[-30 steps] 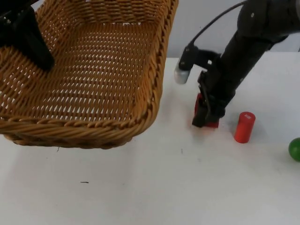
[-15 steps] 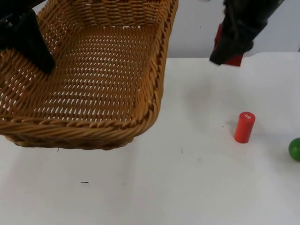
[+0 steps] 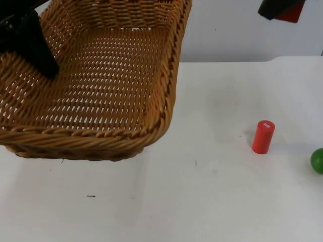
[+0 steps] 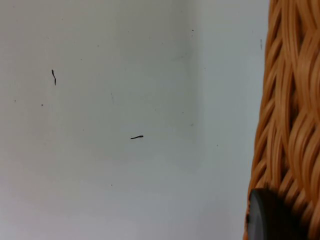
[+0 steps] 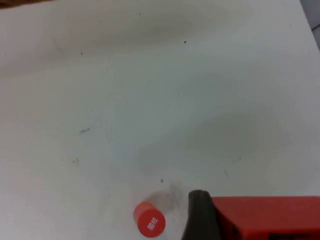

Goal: Pick up the basket with the left hand and place the object to the left of the red cylinder into the basket with the right hand.

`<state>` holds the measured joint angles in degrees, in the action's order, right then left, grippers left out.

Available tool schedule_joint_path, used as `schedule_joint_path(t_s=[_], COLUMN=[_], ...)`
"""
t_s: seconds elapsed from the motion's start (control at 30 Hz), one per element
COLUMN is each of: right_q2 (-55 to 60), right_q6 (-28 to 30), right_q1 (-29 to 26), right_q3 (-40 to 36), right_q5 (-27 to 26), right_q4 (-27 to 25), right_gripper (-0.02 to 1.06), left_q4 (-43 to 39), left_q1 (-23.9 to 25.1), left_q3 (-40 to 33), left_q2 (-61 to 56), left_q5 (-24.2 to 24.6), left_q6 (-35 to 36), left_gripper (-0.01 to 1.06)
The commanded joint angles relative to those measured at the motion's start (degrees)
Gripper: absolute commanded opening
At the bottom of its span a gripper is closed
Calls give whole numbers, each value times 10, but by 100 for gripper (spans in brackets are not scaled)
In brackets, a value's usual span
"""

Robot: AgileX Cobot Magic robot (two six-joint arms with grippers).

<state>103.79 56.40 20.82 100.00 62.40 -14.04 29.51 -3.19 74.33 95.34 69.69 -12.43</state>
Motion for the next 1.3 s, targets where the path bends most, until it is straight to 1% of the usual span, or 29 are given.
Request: schedule_joint_path(t_s=[0.0,0.2,0.6,0.63,0.77,0.8,0.9,0.97,1.0,1.1,1.13,1.27], right_q2=[-15,-21,-21,-21,-21,-21,-21,-21,-21,-21,-21,-21], right_q6=[-4,-4,-18,-18,-18,-18,-18,-18,-18,-18,-18,-18], right_q1=[-2,-2,-1,-1,4,4,27,55,55,93,93,140], right_q3=[2,2,2,2,2,2,2,2,2,2,2,2], right_q5=[11,24,24,24,17,17,11,-8,-8,-35,-35,-79], right_q4=[1,3,-1,-4,-43,-43,-41,-40,-40,-29,-29,-26], right_gripper=[0,0,0,0,0,0,0,0,0,0,0,0], left_q4=[16,16,16,16,16,16,14,14,14,14,14,14], left_q1=[0,0,0,0,0,0,0,0,0,0,0,0], left_q3=[0,0,0,0,0,0,0,0,0,0,0,0], left_q2=[-4,-4,-4,-4,-4,-4,-4,-4,-4,-4,-4,-4], left_q5=[3,3,3,3,3,3,3,3,3,3,3,3], left_q6=[3,3,3,3,3,3,3,3,3,3,3,3], left_gripper=[0,0,0,0,0,0,0,0,0,0,0,0])
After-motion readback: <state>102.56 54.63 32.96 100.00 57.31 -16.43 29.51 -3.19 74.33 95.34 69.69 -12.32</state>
